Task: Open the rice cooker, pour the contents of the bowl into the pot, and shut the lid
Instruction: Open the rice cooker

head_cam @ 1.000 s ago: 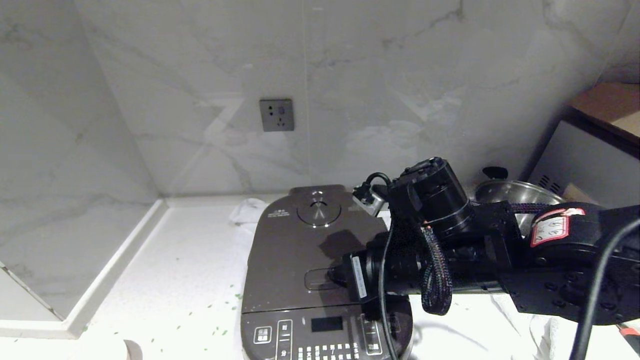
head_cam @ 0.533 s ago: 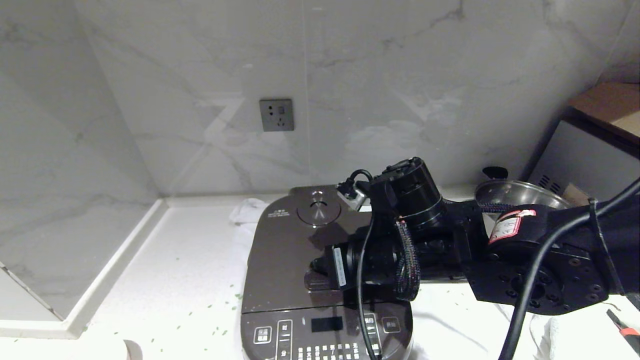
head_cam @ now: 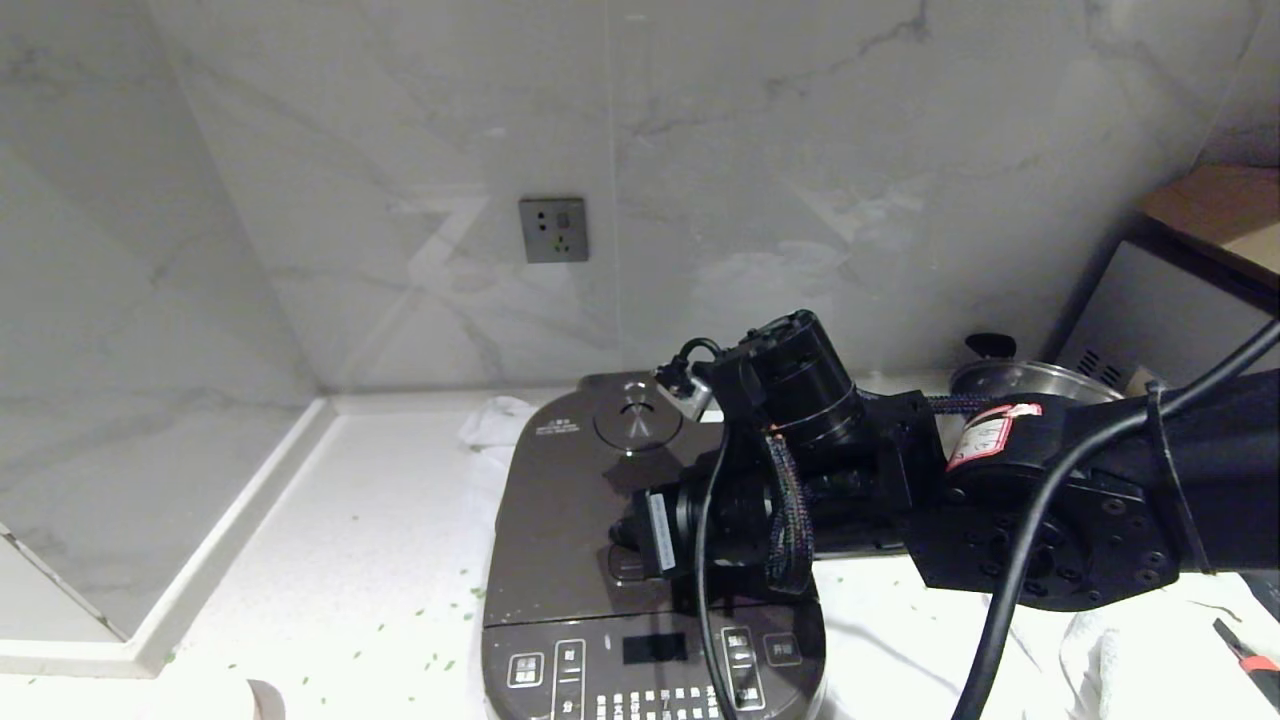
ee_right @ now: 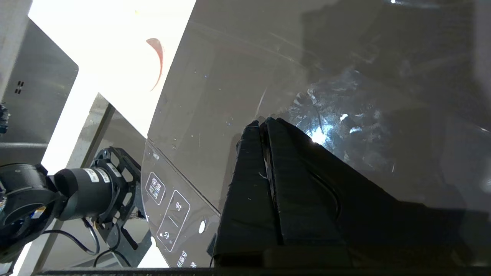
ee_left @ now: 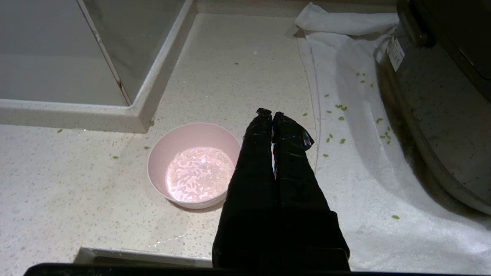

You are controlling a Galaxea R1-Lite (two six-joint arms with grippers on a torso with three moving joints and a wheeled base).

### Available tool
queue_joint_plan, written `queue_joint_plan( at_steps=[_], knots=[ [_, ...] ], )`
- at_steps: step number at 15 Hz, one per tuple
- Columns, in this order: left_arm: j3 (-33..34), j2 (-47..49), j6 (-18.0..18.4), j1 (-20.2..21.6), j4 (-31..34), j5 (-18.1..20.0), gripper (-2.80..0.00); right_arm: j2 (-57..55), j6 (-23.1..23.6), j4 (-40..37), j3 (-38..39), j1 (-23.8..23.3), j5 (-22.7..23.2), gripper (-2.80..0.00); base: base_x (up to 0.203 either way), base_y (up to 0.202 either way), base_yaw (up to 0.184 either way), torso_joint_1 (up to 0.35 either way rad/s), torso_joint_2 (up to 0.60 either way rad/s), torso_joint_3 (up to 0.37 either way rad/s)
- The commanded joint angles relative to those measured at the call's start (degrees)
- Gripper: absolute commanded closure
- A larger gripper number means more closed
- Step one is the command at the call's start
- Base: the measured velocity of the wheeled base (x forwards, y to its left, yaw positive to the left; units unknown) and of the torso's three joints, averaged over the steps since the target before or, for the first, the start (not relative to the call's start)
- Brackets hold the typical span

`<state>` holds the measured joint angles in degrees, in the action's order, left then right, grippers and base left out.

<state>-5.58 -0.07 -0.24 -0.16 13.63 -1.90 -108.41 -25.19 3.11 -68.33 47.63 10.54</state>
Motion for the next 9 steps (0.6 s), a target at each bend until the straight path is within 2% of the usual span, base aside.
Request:
queue_joint_plan(
  at_steps=[1,9],
  knots=[
    [0.02,-0.10,-0.02,-0.02,0.08,-0.03,0.00,0.13,-0.21,-1.00,-0.14,0.18,-0.09,0.00,0.000,0.000,0.000,0.000,0.00,0.000],
    [0.05,-0.10,-0.02,-0.02,0.08,-0.03,0.00,-0.05,-1.36,-2.50,1.01,0.45,-0.26,0.00,0.000,0.000,0.000,0.000,0.00,0.000]
  ],
)
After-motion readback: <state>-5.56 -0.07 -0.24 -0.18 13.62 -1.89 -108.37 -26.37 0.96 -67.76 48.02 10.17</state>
